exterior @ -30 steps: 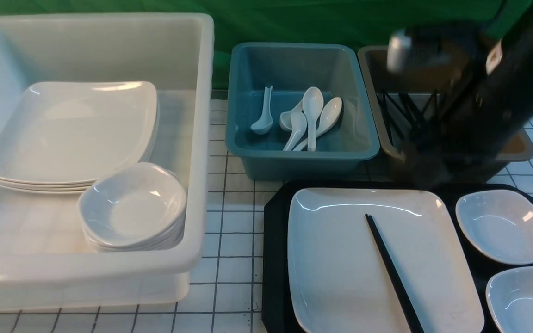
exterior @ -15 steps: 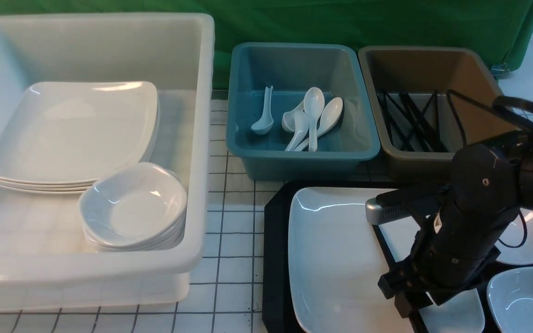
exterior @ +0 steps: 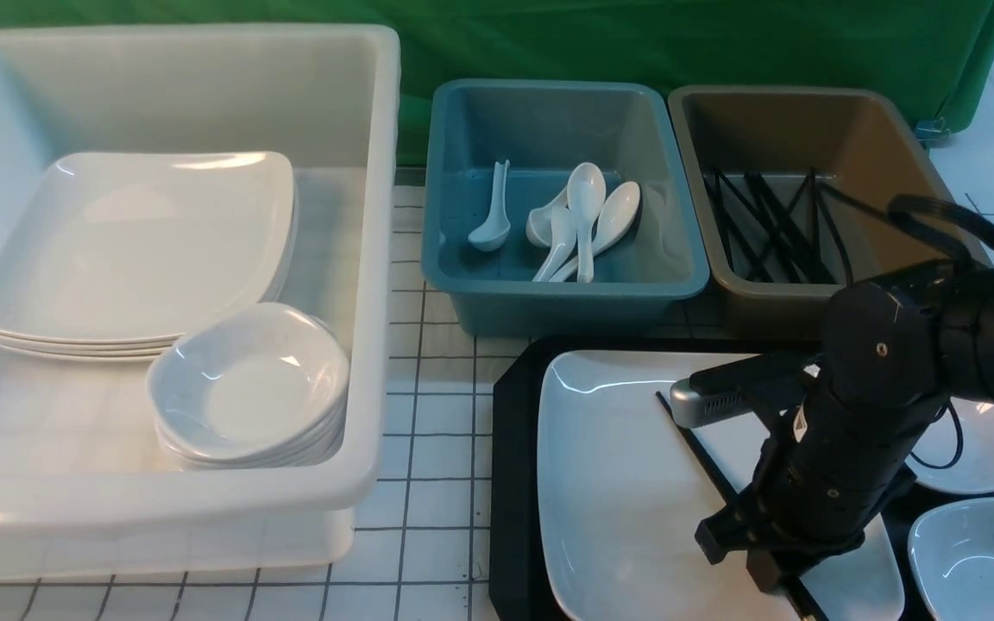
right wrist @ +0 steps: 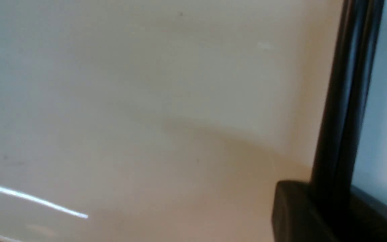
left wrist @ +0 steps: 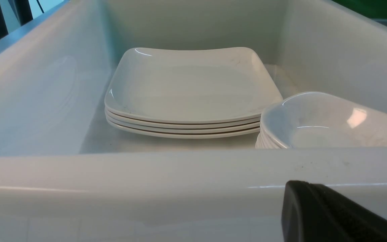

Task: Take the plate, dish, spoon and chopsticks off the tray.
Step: Use the right arm to grab a pair of chopsticks from the plate, then use the right arm to put the chopsticks into the small storage box on the right

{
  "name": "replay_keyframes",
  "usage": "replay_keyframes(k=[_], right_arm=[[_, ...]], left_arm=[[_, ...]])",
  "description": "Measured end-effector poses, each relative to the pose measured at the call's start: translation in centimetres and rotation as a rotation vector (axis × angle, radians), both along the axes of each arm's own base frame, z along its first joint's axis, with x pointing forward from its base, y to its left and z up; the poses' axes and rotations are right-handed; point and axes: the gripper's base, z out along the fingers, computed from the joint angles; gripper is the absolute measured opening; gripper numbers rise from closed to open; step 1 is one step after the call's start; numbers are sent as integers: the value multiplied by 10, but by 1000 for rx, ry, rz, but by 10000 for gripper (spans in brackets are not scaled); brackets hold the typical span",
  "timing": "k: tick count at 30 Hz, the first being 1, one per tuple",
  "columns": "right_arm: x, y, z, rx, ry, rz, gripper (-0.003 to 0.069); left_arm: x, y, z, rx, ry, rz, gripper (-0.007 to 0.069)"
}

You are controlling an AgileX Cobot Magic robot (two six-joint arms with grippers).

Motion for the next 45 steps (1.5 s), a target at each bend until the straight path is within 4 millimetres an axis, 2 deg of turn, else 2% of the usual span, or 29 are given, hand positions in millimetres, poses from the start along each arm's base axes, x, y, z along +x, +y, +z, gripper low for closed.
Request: replay_keyframes(k=[5, 9, 11, 14, 16, 18, 19, 20, 21, 23, 27, 29, 30, 33, 34, 37, 39, 41, 45], right_arm=[[-10, -5, 29, 13, -21, 22, 121], [-6, -7, 81, 86, -191, 36, 121], [3, -11, 108, 128, -286, 12, 121], [31, -23, 144, 183, -442, -65, 121], [50, -33, 157, 203, -523, -114, 121], [79, -47, 169, 222, -639, -176, 121], [94, -52, 169, 226, -683, -200, 121], [97, -53, 169, 228, -692, -205, 121], [120, -62, 169, 242, -783, -241, 121], [145, -69, 160, 252, -867, -268, 121], [181, -73, 125, 264, -957, -293, 121], [191, -72, 106, 261, -955, -296, 123], [192, -71, 104, 261, -953, -296, 123], [203, -70, 69, 241, -898, -298, 181], [203, -70, 66, 239, -892, -298, 193], [203, -69, 56, 225, -845, -298, 301], [201, -70, 60, 223, -837, -297, 334], [198, -70, 66, 220, -827, -296, 337], [176, -73, 104, 202, -795, -267, 217]], left_arm=[[0, 0, 0, -4, 0, 0, 5], [0, 0, 0, -5, 0, 0, 5], [0, 0, 0, -5, 0, 0, 5], [0, 0, 0, -6, 0, 0, 5], [0, 0, 0, -6, 0, -1, 5], [0, 0, 0, -6, 0, -1, 5], [0, 0, 0, -6, 0, -1, 5], [0, 0, 0, -6, 0, -1, 5], [0, 0, 0, -6, 0, -1, 5], [0, 0, 0, -6, 0, -1, 5], [0, 0, 0, -6, 0, -1, 5], [0, 0, 0, -6, 0, -1, 5], [0, 0, 0, -6, 0, -1, 5], [0, 0, 0, -6, 0, -1, 5], [0, 0, 0, -6, 0, -1, 5], [0, 0, 0, -6, 0, -1, 5], [0, 0, 0, -6, 0, -1, 5], [0, 0, 0, -6, 0, -1, 5], [0, 0, 0, -36, -1, 0, 5]])
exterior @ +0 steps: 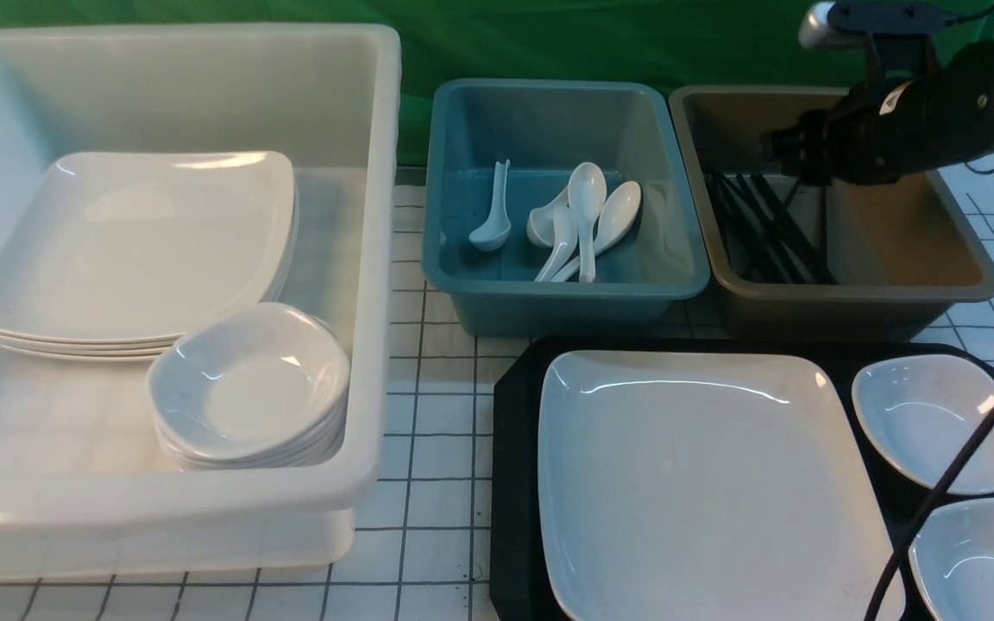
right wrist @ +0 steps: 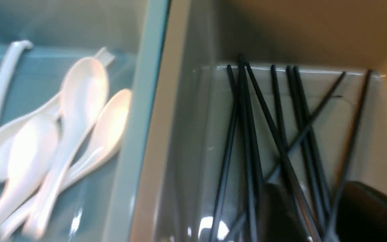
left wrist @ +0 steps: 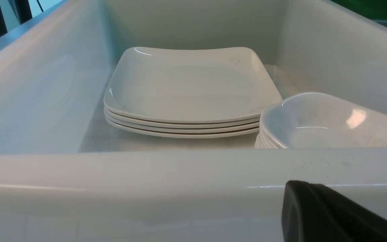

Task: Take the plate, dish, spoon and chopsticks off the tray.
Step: Use the right arm to put the chopsticks into the small storage box on the right, then use the right arm to grab a small plate from the dinner plate

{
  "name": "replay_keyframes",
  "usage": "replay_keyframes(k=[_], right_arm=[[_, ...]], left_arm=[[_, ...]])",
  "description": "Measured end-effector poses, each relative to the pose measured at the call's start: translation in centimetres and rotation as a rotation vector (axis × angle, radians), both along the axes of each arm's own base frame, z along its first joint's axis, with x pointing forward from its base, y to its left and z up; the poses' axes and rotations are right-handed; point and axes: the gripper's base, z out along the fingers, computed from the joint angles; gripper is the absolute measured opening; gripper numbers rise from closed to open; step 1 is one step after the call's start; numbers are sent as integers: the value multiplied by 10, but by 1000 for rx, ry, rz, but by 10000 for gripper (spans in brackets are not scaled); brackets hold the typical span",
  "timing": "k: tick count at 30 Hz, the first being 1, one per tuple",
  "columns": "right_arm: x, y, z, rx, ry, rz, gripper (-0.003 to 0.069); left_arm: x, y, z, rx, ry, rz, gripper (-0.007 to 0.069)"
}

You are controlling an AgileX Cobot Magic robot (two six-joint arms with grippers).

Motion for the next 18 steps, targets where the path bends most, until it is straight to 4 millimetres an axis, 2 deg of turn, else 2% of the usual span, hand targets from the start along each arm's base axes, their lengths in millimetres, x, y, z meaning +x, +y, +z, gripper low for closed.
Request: replay_keyframes(k=[3, 6, 7, 8, 9, 10, 11, 12, 13, 14, 16, 18], right_arm=[[-28, -4, 41, -40, 17, 41, 83], [-65, -10, 80, -80, 61, 82, 15], [-69, -11, 86, -84, 54, 86, 13], [-90, -14, 104, -94, 72, 99, 8], [-92, -14, 106, -95, 74, 99, 8], [-110, -17, 119, -100, 93, 107, 7], [-123, -19, 130, -104, 89, 113, 7], [-134, -21, 137, -107, 92, 116, 7], [-136, -21, 138, -107, 99, 117, 7], [-152, -24, 149, -108, 103, 122, 7], [-171, -27, 159, -108, 112, 126, 7], [-184, -29, 165, -108, 113, 127, 8]], left_arm=[[0, -2, 2, -174, -28, 2, 5], [1, -4, 8, -537, -90, 6, 5], [1, -4, 9, -562, -94, 7, 5], [1, -5, 11, -748, -120, 11, 5], [1, -5, 12, -767, -123, 11, 5], [1, -4, 14, -895, -147, 16, 5], [1, -4, 15, -950, -159, 19, 5], [1, -3, 16, -973, -169, 22, 5], [1, -3, 16, -979, -171, 22, 5], [1, -2, 17, -1001, -184, 26, 5], [1, -2, 18, -1009, -191, 28, 5], [1, -2, 18, -1047, -191, 29, 5]])
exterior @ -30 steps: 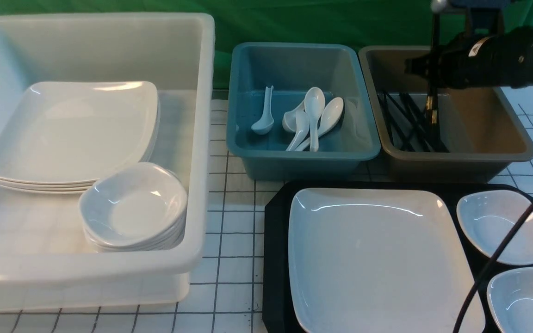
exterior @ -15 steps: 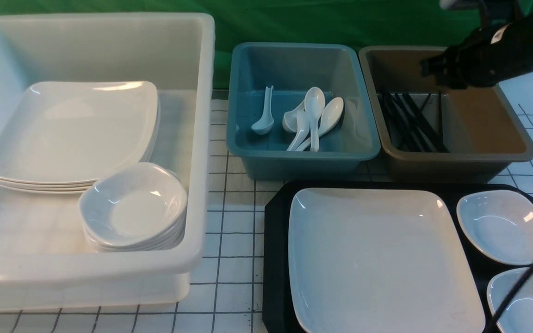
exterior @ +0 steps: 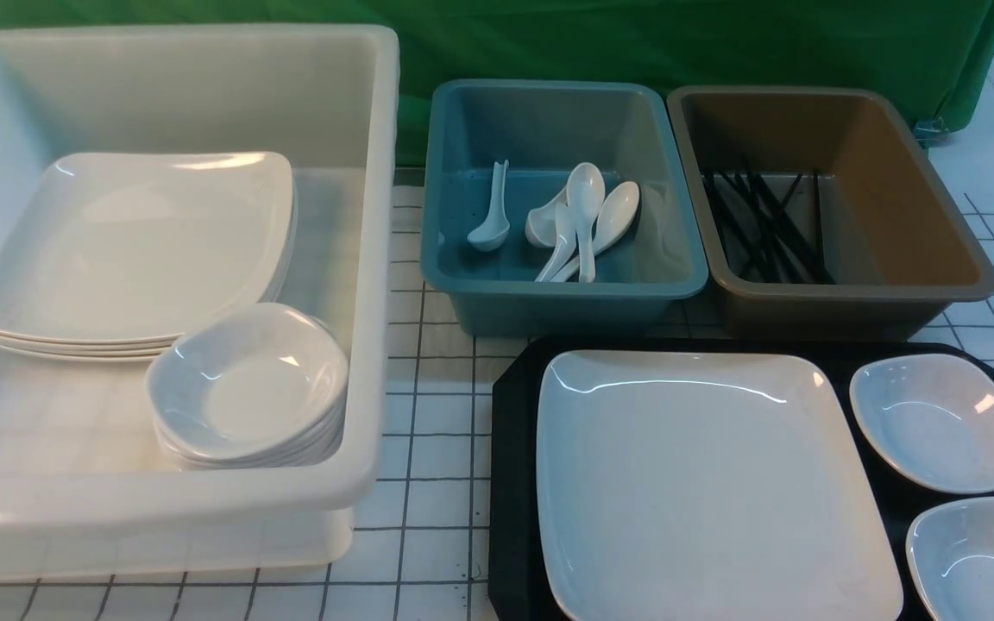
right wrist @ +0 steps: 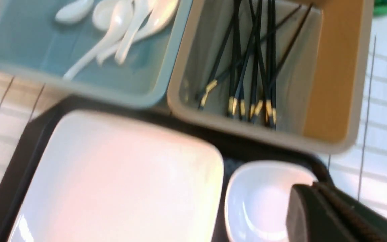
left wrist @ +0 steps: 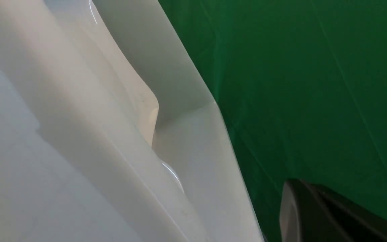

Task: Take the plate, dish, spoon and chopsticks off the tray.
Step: Use the right arm to grab a small plate from the dinner plate

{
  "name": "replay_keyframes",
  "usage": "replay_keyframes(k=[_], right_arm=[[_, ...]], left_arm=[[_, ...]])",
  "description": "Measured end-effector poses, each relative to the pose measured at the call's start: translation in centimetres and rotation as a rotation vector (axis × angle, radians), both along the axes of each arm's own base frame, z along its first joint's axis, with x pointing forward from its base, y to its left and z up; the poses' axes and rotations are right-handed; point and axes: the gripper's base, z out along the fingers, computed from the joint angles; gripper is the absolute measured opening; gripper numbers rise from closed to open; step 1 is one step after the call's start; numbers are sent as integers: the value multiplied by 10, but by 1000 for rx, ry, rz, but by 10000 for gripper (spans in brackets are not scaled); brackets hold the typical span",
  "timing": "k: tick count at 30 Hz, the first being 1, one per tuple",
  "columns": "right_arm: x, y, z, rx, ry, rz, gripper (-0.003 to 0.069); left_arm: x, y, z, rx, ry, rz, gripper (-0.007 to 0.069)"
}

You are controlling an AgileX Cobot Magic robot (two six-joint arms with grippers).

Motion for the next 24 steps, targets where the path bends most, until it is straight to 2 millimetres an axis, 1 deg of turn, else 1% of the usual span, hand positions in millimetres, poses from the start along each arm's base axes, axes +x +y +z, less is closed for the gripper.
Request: replay_keyframes(k=[3, 5, 6, 8, 9, 11, 12, 13, 14, 15, 16, 17, 19, 20, 21, 23, 24], right_arm=[[-27, -5, 0, -3, 18, 2, 8], [-41, -7, -7, -6, 36, 3, 8], [-51, -9, -9, -6, 34, 3, 8], [-68, -11, -17, -6, 39, 2, 10], [-79, -13, -23, -6, 36, 2, 13], [-94, -16, -36, -3, 38, -1, 15], [-96, -16, -35, -1, 29, -1, 15], [-106, -18, -48, -2, 42, -3, 17], [-114, -19, -57, 3, 56, -12, 18], [-115, -19, -61, 5, 68, -17, 18], [-121, -21, -80, 10, 120, -38, 18], [-122, -21, -90, 11, 154, -49, 18], [-126, -21, -120, 6, 256, -72, 19], [-126, -21, -120, 7, 258, -71, 19], [-128, -20, -144, 12, 338, -76, 21], [-130, -18, -166, 17, 415, -70, 36], [-130, -18, -174, 18, 442, -69, 49]], left_arm=[[0, 0, 0, -138, -4, -8, 5], [-1, -2, 5, -161, -5, -28, 5], [-2, -3, 14, -138, -21, -43, 5], [-8, -5, 38, -52, -84, -56, 5], [-15, -6, 61, 29, -149, -54, 5], [-26, -8, 89, 121, -216, -57, 5], [-27, -8, 92, 127, -226, -55, 5], [-33, -10, 110, 196, -240, -72, 5], [-35, -13, 122, 248, -228, -92, 5], [-34, -13, 123, 256, -219, -96, 5], [-35, -17, 136, 320, -169, -137, 5], [-33, -18, 138, 337, -146, -152, 5], [-26, -21, 144, 379, -64, -202, 5], [-25, -22, 144, 388, -51, -210, 5], [-18, -23, 144, 411, 3, -241, 5], [-10, -24, 141, 440, 56, -267, 5], [-6, -25, 140, 448, 79, -277, 5]])
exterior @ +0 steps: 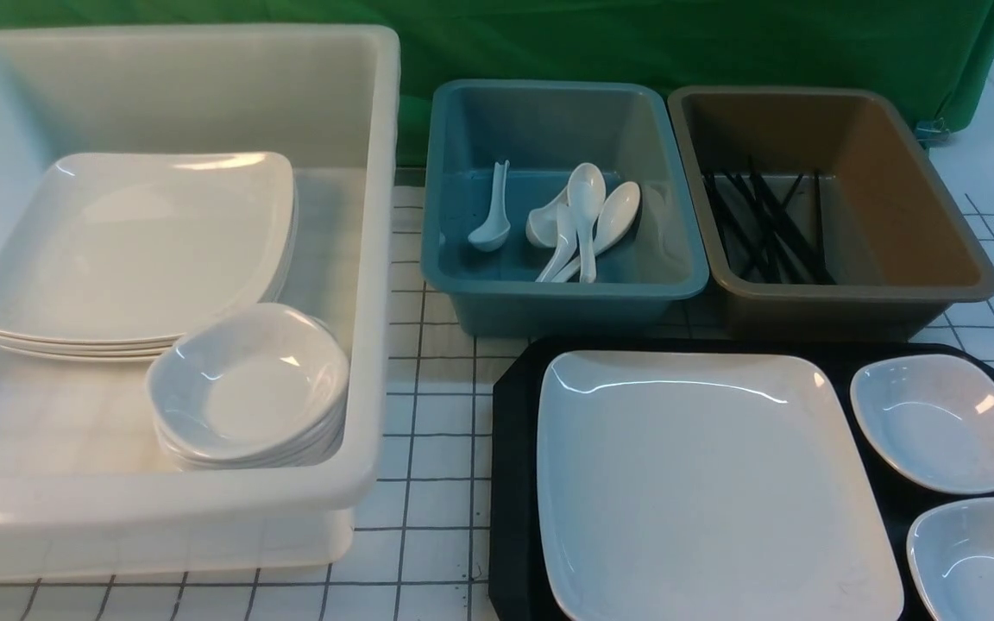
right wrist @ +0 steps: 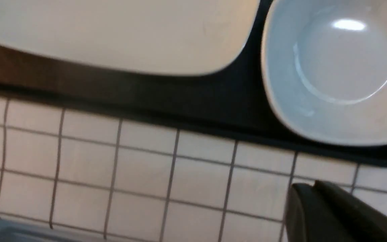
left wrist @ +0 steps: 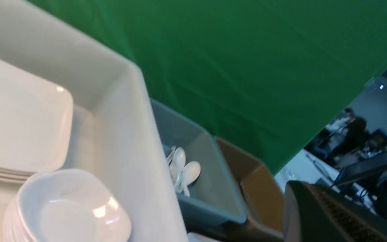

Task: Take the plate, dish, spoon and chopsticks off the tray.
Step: Use the right arm to grab a small plate from the dinner plate

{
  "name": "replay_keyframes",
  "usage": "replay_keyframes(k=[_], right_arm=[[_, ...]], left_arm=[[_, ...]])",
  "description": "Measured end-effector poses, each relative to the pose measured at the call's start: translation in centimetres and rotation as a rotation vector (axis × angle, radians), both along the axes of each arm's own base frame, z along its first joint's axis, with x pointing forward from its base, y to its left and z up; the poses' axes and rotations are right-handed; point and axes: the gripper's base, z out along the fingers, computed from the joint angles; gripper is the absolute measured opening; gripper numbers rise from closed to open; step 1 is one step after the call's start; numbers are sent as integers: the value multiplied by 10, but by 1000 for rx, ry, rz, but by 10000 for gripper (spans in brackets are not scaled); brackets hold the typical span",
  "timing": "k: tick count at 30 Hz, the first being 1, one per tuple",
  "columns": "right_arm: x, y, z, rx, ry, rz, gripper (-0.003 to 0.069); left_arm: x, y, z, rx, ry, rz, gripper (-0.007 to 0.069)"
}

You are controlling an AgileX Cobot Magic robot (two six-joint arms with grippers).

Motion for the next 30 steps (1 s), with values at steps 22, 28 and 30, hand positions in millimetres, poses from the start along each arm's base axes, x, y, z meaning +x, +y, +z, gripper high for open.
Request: replay_keyframes(k=[22, 28, 30], right_arm=[[64, 26, -80, -246, 152, 157, 290], [73, 35, -100, -305, 188, 203, 290], [74, 35, -102, -307, 193, 202, 291]], left_arm=[[10, -2, -7, 96, 75, -47, 7], [10, -3, -8, 111, 76, -55, 18], [10, -3, -8, 114, 75, -55, 19]])
